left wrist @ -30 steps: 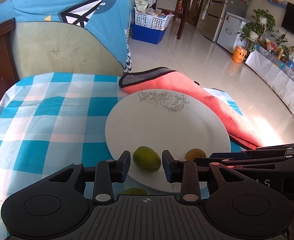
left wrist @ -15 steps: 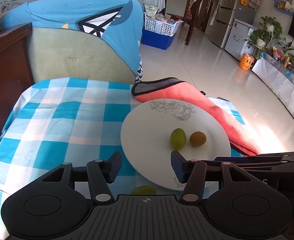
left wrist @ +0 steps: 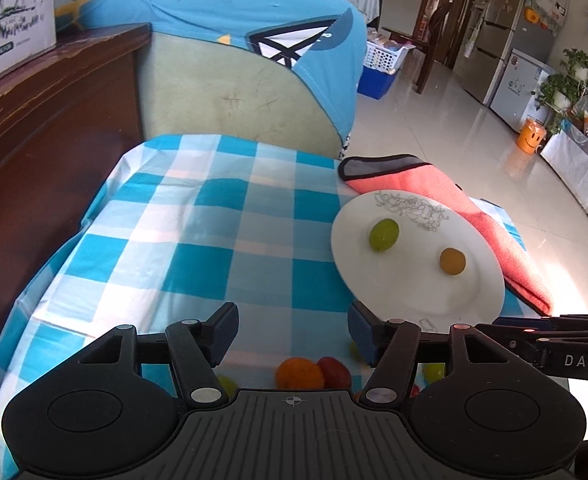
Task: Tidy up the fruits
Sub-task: 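Grasp a green fruit with the left gripper while the right gripper grasps another green fruit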
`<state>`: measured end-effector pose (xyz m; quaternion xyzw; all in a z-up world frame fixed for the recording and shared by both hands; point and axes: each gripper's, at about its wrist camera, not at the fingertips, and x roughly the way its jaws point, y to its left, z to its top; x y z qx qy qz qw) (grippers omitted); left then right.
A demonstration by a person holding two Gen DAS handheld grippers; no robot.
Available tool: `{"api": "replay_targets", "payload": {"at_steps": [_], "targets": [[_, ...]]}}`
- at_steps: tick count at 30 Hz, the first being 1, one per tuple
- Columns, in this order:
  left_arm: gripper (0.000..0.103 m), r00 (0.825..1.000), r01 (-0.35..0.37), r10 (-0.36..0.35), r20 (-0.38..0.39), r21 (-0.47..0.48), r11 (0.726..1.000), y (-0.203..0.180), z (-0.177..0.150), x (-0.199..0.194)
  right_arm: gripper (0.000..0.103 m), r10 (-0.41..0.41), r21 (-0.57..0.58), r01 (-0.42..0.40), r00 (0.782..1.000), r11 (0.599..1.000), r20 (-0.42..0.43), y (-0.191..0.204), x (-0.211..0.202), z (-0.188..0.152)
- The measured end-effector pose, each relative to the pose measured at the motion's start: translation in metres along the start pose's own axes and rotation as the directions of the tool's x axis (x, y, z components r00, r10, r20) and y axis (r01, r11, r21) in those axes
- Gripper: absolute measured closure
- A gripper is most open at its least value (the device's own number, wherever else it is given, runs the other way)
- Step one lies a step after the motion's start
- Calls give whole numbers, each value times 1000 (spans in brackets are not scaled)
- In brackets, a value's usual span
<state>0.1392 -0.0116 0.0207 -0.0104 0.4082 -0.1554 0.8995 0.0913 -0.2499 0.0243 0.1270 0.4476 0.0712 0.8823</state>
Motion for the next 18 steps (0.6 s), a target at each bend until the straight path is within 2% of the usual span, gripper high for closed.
{"api": "replay_targets", "payload": {"at_steps": [11, 18], "targets": [[43, 997, -74, 73, -34, -45, 996, 32, -28, -6, 62, 23, 7, -23, 999, 1000, -32, 5, -3, -19], [43, 995, -86, 83, -61, -55, 995, 38, -36, 0, 62, 16, -2, -17, 999, 1000, -52, 6, 4, -26]]}}
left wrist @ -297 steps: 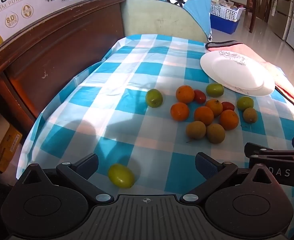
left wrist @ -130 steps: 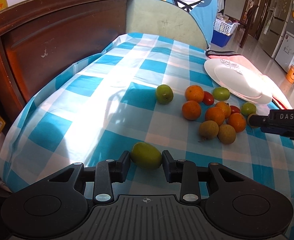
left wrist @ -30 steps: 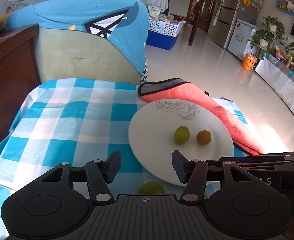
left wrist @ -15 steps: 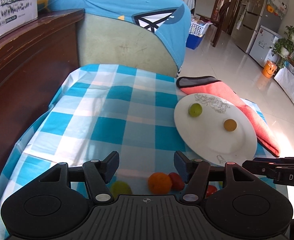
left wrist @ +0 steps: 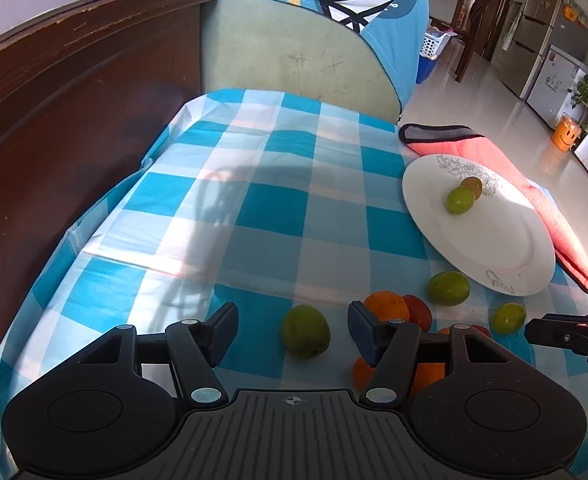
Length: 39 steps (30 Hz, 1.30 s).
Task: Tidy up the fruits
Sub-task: 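Grasp a green fruit with the left gripper while the right gripper grasps another green fruit, then lift and carry both green fruits over the plate with both grippers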
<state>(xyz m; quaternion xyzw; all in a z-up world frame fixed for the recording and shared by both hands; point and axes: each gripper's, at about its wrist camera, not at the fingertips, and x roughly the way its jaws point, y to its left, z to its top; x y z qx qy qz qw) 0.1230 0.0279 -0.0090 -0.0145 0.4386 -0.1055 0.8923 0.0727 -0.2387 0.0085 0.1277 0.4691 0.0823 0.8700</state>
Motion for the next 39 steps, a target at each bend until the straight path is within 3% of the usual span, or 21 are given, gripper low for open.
{"api": "replay_targets", "payload": {"at_steps": [9, 22, 28, 31, 39], "targets": [[43, 1000, -2, 2, -30, -2, 1000, -3, -6, 12, 54, -14, -17, 14, 1000, 1000, -10, 7, 11, 0], [47, 1000, -26, 26, -11, 9, 1000, -6, -10, 19, 53, -54, -47, 53, 998, 998, -16, 17, 25, 0], [65, 999, -33, 33, 0, 63, 997, -15, -13, 18, 55, -64, -61, 63, 998, 996, -13, 18, 27, -1], [77, 1000, -29, 28, 7, 68, 997, -16, -14, 18, 64, -69, -66, 68, 998, 995, -10, 18, 27, -1], [77, 999, -29, 28, 17, 53, 998, -16, -14, 16, 68, -63, -71, 63, 998, 996, -8, 18, 27, -1]]}}
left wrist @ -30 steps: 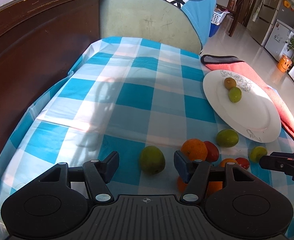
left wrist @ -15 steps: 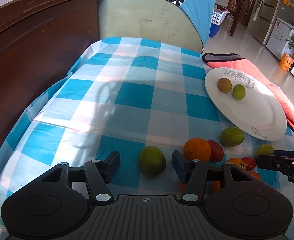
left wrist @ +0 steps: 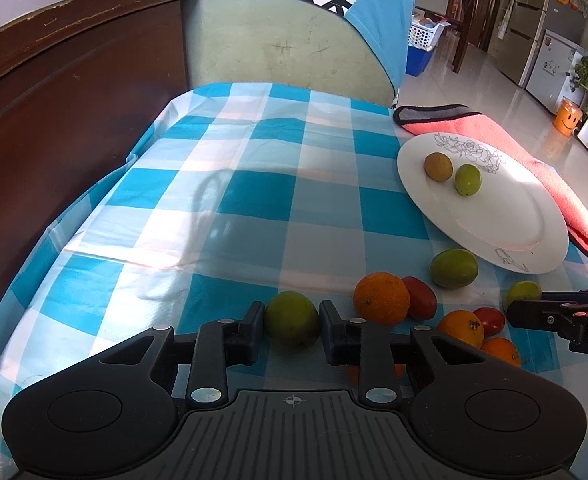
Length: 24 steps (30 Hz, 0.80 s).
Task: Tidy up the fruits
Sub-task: 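Lift and carry both green fruits over the plate with both grippers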
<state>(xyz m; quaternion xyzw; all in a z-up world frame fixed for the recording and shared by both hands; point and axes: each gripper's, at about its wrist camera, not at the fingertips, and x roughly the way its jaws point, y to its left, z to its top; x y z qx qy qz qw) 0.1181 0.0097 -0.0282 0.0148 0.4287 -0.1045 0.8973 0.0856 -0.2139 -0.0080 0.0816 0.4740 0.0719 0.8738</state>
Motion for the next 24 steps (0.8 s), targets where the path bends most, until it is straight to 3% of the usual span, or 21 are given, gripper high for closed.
{"api": "replay_targets", "payload": {"at_steps": [11, 24], "targets": [[77, 1000, 1, -1, 25, 7, 1000, -1, 5, -7, 79, 24, -50, -22, 999, 999, 37, 10, -9, 2], [77, 1000, -10, 10, -9, -2, 1000, 0, 2, -1, 66, 21, -40, -20, 1000, 999, 7, 8, -1, 1]]}}
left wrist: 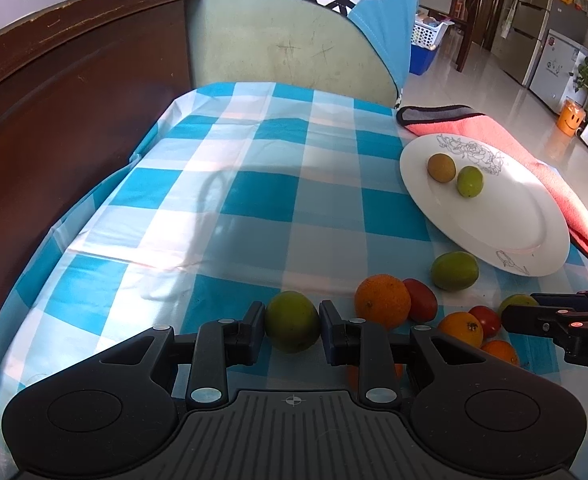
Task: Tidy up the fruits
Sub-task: 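Lift and carry both green fruits over the plate with both grippers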
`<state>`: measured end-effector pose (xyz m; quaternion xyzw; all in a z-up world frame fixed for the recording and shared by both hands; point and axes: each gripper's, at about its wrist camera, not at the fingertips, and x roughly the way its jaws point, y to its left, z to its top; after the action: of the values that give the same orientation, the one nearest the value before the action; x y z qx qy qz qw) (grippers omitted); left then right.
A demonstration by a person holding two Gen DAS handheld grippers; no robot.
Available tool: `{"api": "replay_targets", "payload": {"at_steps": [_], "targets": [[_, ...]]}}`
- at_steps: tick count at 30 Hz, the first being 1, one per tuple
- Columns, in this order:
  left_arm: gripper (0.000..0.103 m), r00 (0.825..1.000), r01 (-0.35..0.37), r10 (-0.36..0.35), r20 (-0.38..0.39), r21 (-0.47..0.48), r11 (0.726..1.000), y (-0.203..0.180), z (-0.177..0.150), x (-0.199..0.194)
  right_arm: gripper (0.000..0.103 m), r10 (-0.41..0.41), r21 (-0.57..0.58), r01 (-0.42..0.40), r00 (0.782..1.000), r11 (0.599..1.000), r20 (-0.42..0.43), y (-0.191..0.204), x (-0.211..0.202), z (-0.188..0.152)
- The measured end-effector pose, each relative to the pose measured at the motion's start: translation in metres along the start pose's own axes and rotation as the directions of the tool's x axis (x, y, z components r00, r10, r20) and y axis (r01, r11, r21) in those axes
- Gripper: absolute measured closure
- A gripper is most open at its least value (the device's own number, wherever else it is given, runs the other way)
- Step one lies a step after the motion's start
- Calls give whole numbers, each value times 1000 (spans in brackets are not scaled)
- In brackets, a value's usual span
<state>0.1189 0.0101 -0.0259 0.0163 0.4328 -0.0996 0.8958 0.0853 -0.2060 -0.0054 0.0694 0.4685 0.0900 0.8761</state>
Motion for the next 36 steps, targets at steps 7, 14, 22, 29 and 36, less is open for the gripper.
{"api": "replay_targets", "payload": {"at_steps": [7, 14, 22, 29, 36], "targets": [[77, 1000, -7, 7, 0, 19, 1000, -4, -2, 1, 67, -14, -18, 14, 1000, 1000, -1, 1, 4, -2], [77, 1000, 9, -9, 24, 17, 1000, -5, 0, -3, 68, -15, -19, 15, 1000, 1000, -1, 3, 3, -2], [77, 998, 14, -15, 54, 17, 1000, -7, 6, -12, 68, -1, -6, 2, 999, 1000, 54, 3, -11, 4], [77, 994, 41, -46, 95, 56, 998, -23, 15, -22, 68, 31, -21, -29, 995, 999, 96, 7, -25, 13], [77, 989, 78, -87, 117, 83, 994, -41, 23, -25, 68, 23, -2, -23, 993, 1000, 116, 2, -31, 19]]}}
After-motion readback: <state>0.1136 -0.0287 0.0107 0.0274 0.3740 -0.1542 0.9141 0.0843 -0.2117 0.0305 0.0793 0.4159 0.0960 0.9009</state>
